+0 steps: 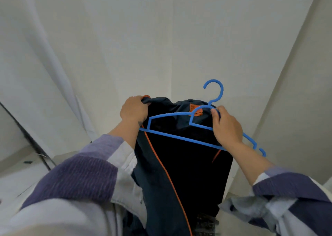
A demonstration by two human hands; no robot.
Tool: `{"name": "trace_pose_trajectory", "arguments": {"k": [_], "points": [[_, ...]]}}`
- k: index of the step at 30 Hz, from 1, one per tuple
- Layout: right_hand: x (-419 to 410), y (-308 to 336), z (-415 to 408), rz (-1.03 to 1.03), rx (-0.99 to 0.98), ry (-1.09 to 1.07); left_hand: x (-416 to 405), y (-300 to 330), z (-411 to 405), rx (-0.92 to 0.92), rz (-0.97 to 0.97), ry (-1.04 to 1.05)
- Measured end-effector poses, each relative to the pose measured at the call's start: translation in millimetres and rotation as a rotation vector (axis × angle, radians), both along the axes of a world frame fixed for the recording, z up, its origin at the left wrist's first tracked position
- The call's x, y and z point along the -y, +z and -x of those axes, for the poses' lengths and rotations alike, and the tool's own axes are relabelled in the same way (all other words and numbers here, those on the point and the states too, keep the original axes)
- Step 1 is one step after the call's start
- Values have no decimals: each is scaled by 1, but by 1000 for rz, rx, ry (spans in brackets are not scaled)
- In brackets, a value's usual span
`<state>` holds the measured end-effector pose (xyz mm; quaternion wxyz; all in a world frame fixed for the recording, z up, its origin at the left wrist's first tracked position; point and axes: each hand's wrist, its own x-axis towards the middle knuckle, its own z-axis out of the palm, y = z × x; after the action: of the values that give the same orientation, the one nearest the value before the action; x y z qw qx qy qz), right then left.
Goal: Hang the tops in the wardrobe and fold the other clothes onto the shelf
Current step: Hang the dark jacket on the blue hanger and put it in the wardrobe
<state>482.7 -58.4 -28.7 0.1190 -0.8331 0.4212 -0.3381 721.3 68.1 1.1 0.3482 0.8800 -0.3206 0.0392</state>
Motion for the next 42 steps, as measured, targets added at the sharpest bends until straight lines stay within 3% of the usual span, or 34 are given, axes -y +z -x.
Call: {"name": "trace_pose_trajectory", "arguments": {"k": [12,19,27,32,36,42], "points": [[-10,38,-2,171,-72,-175,-35,11,-9,65,63,95],[-42,26,-35,38,-23,-43,-26,24,33,255,70,53],[-50,25,-58,-63,125,43,-23,17,52,534,57,-167],[-32,43,-54,-3,198,140,-22,23,36,388,-148,-192],[-26,45,-57,-26,270,209,-17,24,35,382,-151,-158],[-14,10,-38,258,227,-85,-10,17,29,344,-134,-12]]}}
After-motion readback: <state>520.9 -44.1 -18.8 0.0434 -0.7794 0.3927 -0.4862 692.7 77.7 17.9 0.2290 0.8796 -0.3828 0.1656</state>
